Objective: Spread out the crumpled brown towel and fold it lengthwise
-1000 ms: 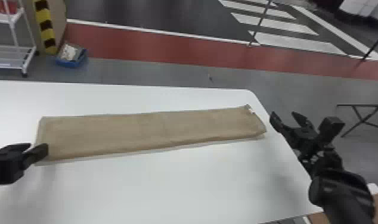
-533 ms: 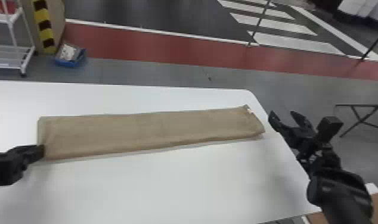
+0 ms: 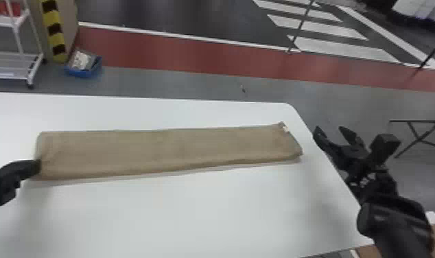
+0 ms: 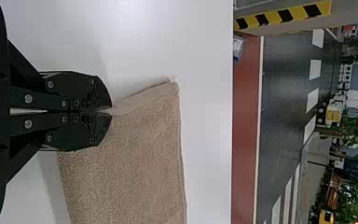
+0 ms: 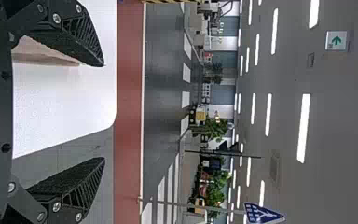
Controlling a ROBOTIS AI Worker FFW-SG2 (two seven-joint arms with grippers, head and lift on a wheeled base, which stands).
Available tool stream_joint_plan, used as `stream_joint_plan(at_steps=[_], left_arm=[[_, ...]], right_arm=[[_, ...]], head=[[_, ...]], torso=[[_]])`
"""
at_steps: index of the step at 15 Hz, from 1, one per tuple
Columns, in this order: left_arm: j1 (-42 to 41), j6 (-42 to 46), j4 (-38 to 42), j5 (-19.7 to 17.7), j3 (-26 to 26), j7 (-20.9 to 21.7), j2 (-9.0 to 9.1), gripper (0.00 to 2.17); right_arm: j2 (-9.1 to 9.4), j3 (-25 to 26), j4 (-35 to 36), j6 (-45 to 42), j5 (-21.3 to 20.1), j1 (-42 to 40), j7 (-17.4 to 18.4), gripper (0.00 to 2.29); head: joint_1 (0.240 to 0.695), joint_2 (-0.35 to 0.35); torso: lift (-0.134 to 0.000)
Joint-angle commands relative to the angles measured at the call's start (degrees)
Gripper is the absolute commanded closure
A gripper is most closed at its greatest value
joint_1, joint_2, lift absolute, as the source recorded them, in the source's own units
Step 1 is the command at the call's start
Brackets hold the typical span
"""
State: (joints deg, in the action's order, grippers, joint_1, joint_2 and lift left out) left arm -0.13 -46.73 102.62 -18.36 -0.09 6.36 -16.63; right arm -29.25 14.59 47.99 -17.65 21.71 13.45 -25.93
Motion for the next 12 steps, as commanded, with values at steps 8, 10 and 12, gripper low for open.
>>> stream_joint_plan(at_steps=[8, 10, 12], left_arm=[[-0.66, -0.7, 0.56, 1.13, 2.99, 1.11, -1.22, 1.14], [-0.66, -0.7, 0.74, 1.13, 3.08, 1.11, -1.3, 1.13], [-0.57, -0.7, 0.65, 1.92, 3.34, 1.11, -1.57, 1.13]], right_arm=[[0.34, 0.09, 1.41, 0.74, 0.0, -0.44, 0.09, 0.19], [0.34, 0.09, 1.58, 1.26, 0.0, -0.62, 0.09, 0.19], [0.42, 0.0, 1.76, 1.62, 0.0, -0.97, 0.09, 0.19]], head=[[0.695, -0.269], [0.695, -0.265], [0.695, -0.26]], torso=[[-0.124], [-0.124], [-0.124]])
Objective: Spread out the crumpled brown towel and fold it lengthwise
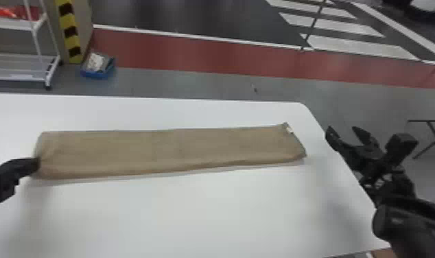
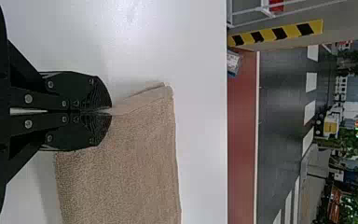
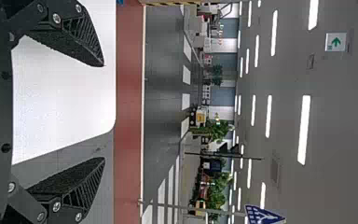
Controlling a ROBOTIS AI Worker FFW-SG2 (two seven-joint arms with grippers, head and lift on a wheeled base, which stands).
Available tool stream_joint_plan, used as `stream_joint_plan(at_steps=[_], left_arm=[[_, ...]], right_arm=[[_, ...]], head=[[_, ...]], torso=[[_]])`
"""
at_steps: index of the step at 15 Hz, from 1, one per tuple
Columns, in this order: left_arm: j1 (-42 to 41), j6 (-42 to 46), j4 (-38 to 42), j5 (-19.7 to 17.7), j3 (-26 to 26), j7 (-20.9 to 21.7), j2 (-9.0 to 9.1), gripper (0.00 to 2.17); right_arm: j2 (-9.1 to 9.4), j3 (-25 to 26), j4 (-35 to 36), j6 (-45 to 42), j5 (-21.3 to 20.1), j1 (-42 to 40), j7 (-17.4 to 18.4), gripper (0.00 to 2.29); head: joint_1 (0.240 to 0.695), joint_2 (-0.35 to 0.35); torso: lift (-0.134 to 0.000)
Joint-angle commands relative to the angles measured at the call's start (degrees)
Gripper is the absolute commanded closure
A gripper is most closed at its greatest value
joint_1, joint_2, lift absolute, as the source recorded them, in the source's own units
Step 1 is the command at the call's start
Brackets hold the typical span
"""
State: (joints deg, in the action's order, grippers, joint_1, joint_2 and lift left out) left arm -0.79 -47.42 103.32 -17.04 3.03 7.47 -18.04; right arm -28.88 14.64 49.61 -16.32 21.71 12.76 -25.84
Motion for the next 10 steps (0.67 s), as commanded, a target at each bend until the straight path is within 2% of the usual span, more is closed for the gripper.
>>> stream_joint_plan(at_steps=[1, 4, 5, 6, 7, 8, 10], left_arm=[[0.17, 0.0, -0.22, 0.87, 0.66, 0.0, -0.15, 1.13], [0.97, 0.18, -1.01, 1.4, 0.4, -0.26, 0.29, 1.13], [0.97, 0.53, -1.1, 1.4, 0.22, -0.35, 0.29, 1.04], [0.88, 1.76, -1.01, 1.4, 0.13, -0.7, 0.38, 0.7], [0.35, 4.22, -0.75, 1.4, 0.05, -1.85, 0.46, 0.26], [-0.35, 7.91, -0.75, 1.22, -0.04, -3.6, 0.46, 0.05], [-1.06, 10.9, -0.57, 1.13, -0.13, -4.83, 0.29, 0.05]], right_arm=[[0.05, -0.05, 0.84, 0.64, 0.0, -0.45, 0.0, 0.19], [0.4, 0.03, 0.84, 0.64, 0.0, -0.8, 0.0, 0.19], [0.49, 0.03, 0.84, 0.64, 0.09, -1.07, 0.0, 0.19], [0.58, 0.03, 0.84, 0.64, 0.0, -1.15, 0.0, 0.19], [0.58, 0.03, 1.19, 1.52, 0.0, -1.15, -0.09, 0.19], [0.4, 0.39, 1.81, 3.8, -0.09, -1.15, -0.44, 0.19], [0.22, 0.47, 2.6, 3.98, 0.44, -0.98, -1.93, 0.19]], head=[[0.695, -0.258], [0.695, -0.245], [0.695, -0.244], [0.695, -0.243], [0.695, -0.242], [0.695, -0.241], [0.695, -0.231]], torso=[[-0.124], [-0.124], [-0.124], [-0.124], [-0.124], [-0.124], [-0.124]])
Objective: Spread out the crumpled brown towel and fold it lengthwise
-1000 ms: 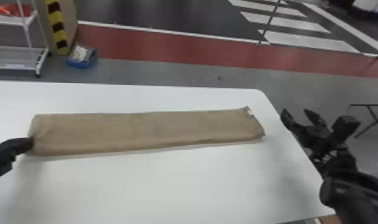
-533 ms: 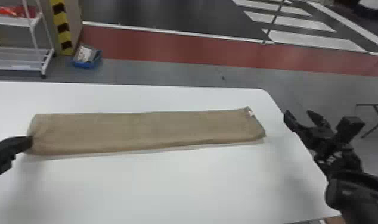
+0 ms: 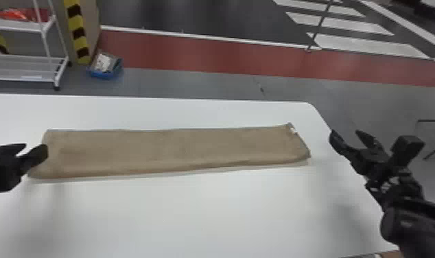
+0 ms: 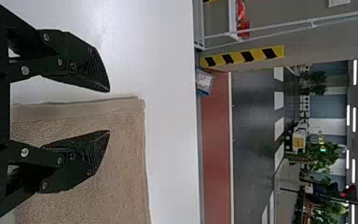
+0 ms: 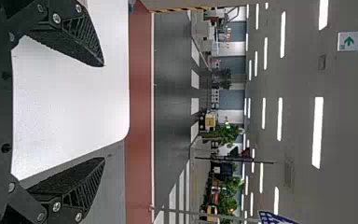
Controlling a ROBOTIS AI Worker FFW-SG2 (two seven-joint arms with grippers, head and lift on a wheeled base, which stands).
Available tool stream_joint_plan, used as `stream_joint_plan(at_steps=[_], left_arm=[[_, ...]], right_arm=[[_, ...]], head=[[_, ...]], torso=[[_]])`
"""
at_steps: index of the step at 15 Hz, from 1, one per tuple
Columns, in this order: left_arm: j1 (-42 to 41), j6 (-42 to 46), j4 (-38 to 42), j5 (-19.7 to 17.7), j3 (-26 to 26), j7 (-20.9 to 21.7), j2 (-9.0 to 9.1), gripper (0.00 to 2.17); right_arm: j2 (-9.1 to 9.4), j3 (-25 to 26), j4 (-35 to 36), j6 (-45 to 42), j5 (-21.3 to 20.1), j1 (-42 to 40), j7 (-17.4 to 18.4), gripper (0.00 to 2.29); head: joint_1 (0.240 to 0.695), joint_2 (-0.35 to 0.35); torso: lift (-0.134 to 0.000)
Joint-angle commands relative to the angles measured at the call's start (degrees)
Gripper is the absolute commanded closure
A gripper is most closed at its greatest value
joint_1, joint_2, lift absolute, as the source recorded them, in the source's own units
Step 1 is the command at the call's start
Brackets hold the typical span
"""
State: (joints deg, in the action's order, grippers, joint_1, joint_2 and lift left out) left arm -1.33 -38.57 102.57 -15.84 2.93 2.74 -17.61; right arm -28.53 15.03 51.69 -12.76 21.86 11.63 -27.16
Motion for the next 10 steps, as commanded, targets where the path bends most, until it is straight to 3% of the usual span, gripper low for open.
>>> stream_joint_plan(at_steps=[1, 5, 9, 10], left_arm=[[-0.78, 2.04, 0.44, -0.07, 0.15, -0.19, -0.24, 0.06], [0.45, 2.04, -0.26, 0.37, 0.5, -0.45, -0.32, 0.06], [5.37, 0.28, -3.16, 0.1, -0.29, -1.86, 0.03, 0.06], [7.04, -2.88, -3.95, -0.07, -0.64, -1.95, 0.03, 0.06]], right_arm=[[-0.21, 0.18, 0.87, 1.47, 0.2, 0.41, -1.49, 0.19], [-0.82, -0.7, 1.05, 11.14, -1.91, 4.99, -8.44, 0.19], [-0.56, -4.92, 0.17, 26.08, -12.19, 13.69, -13.53, 0.17], [-0.56, -6.06, 0.17, 27.84, -12.72, 14.39, -13.62, 0.17]], head=[[0.695, -0.229], [0.695, -0.203], [0.695, -0.168], [0.695, -0.148]], torso=[[-0.124], [-0.124], [-0.124], [-0.124]])
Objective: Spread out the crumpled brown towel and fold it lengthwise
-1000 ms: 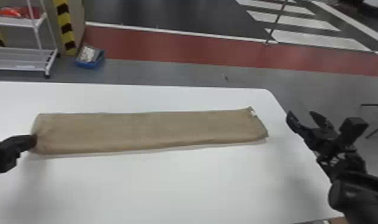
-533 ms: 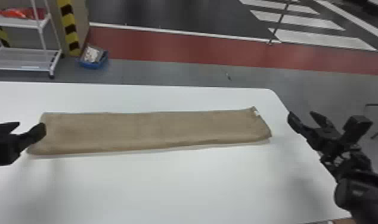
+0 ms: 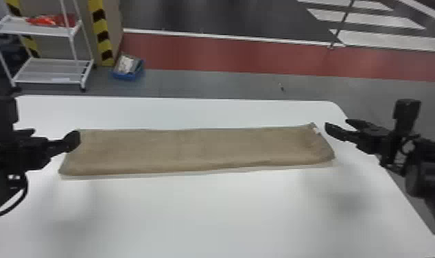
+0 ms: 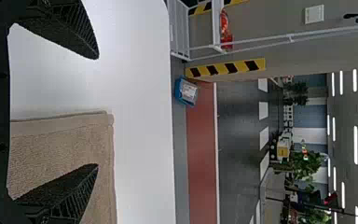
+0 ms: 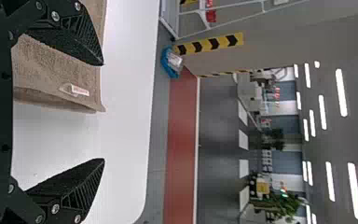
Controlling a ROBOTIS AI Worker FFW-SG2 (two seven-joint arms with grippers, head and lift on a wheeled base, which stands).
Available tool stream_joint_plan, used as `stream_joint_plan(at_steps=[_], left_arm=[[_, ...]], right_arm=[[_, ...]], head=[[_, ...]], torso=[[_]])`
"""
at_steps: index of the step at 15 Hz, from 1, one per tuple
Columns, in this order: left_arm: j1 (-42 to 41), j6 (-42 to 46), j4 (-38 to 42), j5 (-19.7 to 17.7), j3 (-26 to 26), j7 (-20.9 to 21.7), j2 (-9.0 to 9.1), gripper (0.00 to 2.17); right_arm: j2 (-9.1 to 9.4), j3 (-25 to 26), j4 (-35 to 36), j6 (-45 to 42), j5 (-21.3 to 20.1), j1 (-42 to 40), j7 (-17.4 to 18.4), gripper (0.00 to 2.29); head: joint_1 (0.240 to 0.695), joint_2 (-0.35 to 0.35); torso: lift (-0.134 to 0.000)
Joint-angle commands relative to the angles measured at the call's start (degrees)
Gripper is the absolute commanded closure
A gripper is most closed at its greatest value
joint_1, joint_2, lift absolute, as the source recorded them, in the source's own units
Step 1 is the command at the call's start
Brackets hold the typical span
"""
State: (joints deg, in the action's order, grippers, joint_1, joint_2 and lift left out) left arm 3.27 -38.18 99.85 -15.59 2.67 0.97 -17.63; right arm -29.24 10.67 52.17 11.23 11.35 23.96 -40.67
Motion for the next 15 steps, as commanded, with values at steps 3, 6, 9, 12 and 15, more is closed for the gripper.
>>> stream_joint_plan(at_steps=[3, 6, 9, 12, 15], left_arm=[[7.28, -21.9, -1.5, -0.93, -0.83, 0.87, 0.05, 0.07], [10.35, -23.65, -5.19, -2.6, -0.3, 4.3, 0.14, 0.07], [10.44, -24.0, -5.54, -2.6, -0.39, 5.09, 0.67, 0.07], [11.32, -24.18, -7.03, -2.87, -0.39, 7.38, 0.93, 0.07], [12.38, -24.18, -8.44, -3.48, -0.39, 9.57, 0.93, 0.07]], right_arm=[[0.24, -3.2, -0.31, 14.39, -5.46, 5.66, -1.08, 0.15], [0.33, -5.04, -0.22, 20.55, -8.36, 6.53, -1.43, 0.13], [0.15, -4.61, -0.49, 16.5, -8.36, 6.53, -1.61, 0.14], [-0.03, -4.61, -2.86, 10.7, -8.19, 7.06, -1.78, 0.12], [-0.03, -4.52, -4.97, 4.9, -7.57, 7.15, -2.4, 0.11]], head=[[0.695, -0.129], [0.695, -0.137], [0.695, -0.139], [0.695, -0.149], [0.695, -0.157]], torso=[[-0.124], [-0.124], [-0.124], [-0.124], [-0.124]])
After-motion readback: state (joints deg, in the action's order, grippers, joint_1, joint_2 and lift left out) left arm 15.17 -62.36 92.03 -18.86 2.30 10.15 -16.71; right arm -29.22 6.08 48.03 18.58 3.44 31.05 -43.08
